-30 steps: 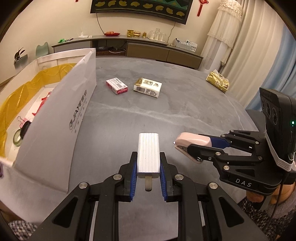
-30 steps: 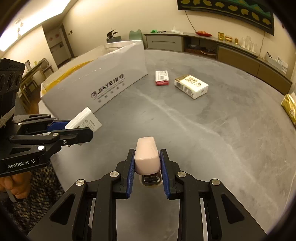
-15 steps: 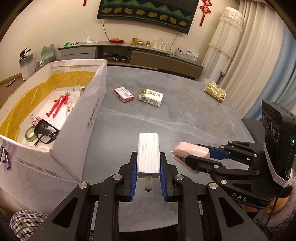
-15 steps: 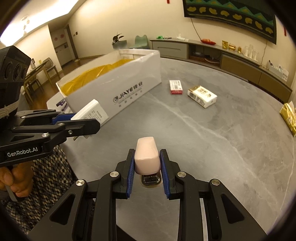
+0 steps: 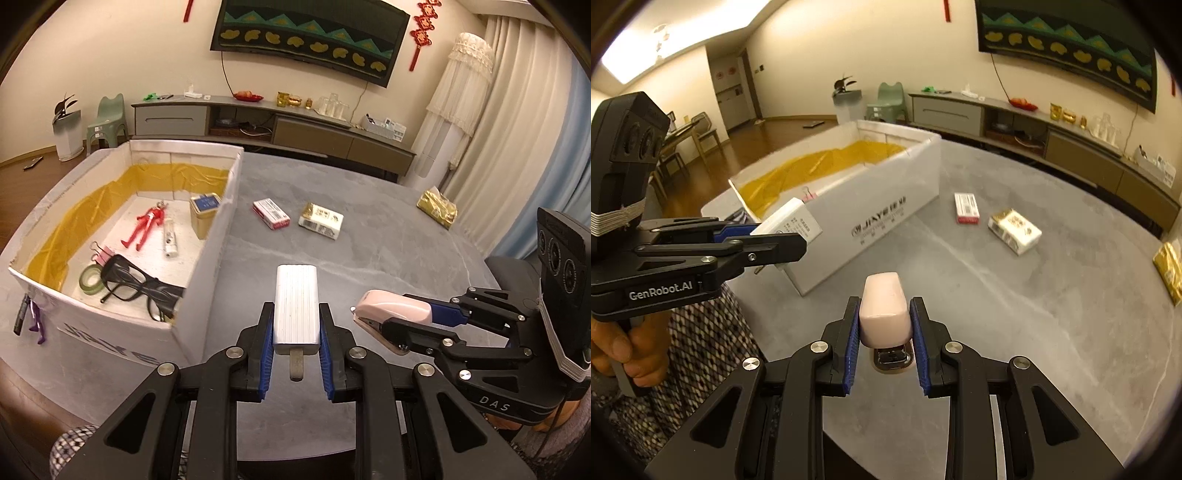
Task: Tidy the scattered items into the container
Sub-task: 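Carry the stapler and charger with both grippers over the box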
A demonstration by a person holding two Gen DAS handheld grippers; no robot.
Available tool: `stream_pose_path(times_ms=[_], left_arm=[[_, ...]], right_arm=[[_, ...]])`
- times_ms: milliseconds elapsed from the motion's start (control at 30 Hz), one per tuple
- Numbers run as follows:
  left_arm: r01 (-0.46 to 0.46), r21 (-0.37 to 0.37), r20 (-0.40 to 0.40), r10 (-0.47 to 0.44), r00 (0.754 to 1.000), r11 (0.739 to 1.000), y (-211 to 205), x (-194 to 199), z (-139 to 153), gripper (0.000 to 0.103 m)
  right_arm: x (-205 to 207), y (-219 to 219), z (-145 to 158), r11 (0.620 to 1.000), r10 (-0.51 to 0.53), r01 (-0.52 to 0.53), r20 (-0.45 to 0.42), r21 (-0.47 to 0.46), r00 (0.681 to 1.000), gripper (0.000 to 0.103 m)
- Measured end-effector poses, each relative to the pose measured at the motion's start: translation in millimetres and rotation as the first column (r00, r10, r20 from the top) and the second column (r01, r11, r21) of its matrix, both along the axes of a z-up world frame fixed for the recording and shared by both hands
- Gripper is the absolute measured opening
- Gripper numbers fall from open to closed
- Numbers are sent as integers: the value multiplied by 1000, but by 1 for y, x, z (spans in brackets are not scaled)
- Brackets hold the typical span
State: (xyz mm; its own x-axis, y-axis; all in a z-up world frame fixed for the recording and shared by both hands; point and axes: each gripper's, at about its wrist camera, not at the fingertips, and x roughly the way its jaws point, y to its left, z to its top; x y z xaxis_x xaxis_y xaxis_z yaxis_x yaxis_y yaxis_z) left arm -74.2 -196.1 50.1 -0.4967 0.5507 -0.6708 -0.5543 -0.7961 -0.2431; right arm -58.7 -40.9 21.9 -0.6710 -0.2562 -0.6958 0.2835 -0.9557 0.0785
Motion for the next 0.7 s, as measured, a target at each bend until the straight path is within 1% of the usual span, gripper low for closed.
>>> stream_pose_path(times_ms=[300,700], left_arm=[[-33,43,-17,34,999,999,-22,-7,16,22],[-61,69,-43,64,997,996,-49,-20,31,22]], right_arm=[[-9,-18,20,999,39,-39,-21,9,999,27],[-24,-40,49,996,86,-85,-54,32,995,27]])
